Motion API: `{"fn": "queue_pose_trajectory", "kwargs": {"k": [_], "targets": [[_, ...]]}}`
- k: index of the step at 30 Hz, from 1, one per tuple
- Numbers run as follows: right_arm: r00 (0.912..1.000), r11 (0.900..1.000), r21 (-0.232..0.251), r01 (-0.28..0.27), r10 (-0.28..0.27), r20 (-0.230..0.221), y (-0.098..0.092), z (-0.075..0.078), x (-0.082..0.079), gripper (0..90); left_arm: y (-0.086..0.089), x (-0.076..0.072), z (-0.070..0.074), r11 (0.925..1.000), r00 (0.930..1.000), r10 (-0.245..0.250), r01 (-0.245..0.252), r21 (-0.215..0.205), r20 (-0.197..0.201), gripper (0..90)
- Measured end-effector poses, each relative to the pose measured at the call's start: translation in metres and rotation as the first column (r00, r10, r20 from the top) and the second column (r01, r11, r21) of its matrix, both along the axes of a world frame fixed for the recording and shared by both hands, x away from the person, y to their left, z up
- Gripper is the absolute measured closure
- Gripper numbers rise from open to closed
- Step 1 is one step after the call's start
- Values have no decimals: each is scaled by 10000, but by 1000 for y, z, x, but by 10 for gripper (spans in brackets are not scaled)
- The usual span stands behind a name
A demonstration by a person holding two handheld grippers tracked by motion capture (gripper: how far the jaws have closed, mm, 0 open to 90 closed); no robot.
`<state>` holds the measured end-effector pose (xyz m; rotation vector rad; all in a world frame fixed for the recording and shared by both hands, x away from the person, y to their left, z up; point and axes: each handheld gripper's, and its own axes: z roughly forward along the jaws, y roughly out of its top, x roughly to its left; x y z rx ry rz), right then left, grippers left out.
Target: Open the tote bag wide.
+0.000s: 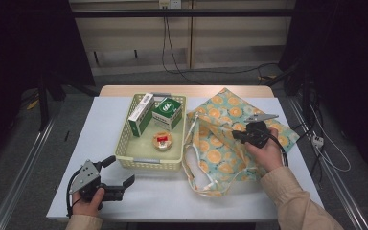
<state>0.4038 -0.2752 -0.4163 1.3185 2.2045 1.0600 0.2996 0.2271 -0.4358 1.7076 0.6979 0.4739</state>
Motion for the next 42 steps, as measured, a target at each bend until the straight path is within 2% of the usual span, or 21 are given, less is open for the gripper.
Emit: {"fn": "queue_pose_trajectory", "kwargs": {"k": [3,8,11,13,17,20,21,26,29,34,38,40,42], "targets": [[9999,9995,-300,90,-94,-129,-4,-9,5,900,0,0,0,10000,10000,-29,29,4,-6,28],[9997,9990,-383,242,-244,-40,-5,-18,12,900,0,0,0,10000,10000,3,-3,-75,-4,28],[9997,9975,-666,221,-227,-85,-4,-23,15,900,1,0,0,10000,10000,37,-37,-84,-56,28],[9995,9965,-791,277,-290,-151,-5,-27,16,900,2,0,0,10000,10000,34,-34,12,57,28],[9992,9950,-938,329,-350,-201,-7,-33,15,895,2,0,0,10000,10000,28,-28,-3,42,28],[9991,9906,-1331,308,-343,-244,-9,-37,15,883,1,0,0,10000,10000,27,-27,-35,-38,28],[9988,9910,-1291,366,-407,-287,-10,-38,15,882,1,0,0,10000,10000,26,-26,-36,-15,28],[9992,9912,-1301,252,-289,-270,-8,-34,12,844,2,0,0,10000,10000,39,-39,0,43,28],[9999,9918,-1277,71,-81,-67,-3,-29,9,814,2,0,1,10000,10000,33,-33,-4,43,28],[9989,9918,-1276,81,-22,467,3,-21,5,724,1,0,0,10000,10000,15,-15,-5,11,28],[9973,9942,-1078,-51,129,718,7,-14,1,682,1,0,0,10000,10000,-3,3,25,16,28],[9957,9934,-1099,-325,417,829,9,-11,0,680,0,0,0,10000,10000,22,-22,-25,-12,28],[9945,9960,-751,-477,544,899,12,-8,-1,695,0,0,0,10000,10000,-30,30,65,11,28]]}}
